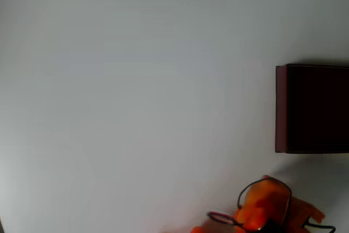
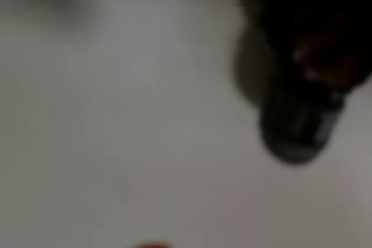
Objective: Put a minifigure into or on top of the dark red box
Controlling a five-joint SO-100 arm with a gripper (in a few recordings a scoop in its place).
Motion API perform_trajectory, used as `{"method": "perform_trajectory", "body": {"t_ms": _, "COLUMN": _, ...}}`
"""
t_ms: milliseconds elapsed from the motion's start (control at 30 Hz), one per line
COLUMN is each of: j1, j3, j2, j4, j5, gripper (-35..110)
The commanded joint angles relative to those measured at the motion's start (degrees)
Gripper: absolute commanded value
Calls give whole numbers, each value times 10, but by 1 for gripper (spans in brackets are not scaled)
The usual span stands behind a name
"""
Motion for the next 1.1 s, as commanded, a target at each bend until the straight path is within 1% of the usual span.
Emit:
{"method": "perform_trajectory", "body": {"t_ms": 0, "j1": 27, "j3": -11, "j2": -23, "j4": -7, "j5": -32, "gripper": 23}}
{"method": "perform_trajectory", "body": {"t_ms": 133, "j1": 36, "j3": -36, "j2": -59, "j4": -18, "j5": -32, "gripper": 23}}
{"method": "perform_trajectory", "body": {"t_ms": 267, "j1": 30, "j3": -52, "j2": -79, "j4": -16, "j5": 4, "gripper": 22}}
{"method": "perform_trajectory", "body": {"t_ms": 467, "j1": 7, "j3": -40, "j2": -90, "j4": -45, "j5": 51, "gripper": 22}}
{"method": "perform_trajectory", "body": {"t_ms": 633, "j1": 11, "j3": -26, "j2": -97, "j4": -69, "j5": 54, "gripper": 22}}
{"method": "perform_trajectory", "body": {"t_ms": 833, "j1": 24, "j3": -18, "j2": -98, "j4": -62, "j5": 51, "gripper": 22}}
{"method": "perform_trajectory", "body": {"t_ms": 1067, "j1": 19, "j3": 1, "j2": -78, "j4": -43, "j5": 72, "gripper": 21}}
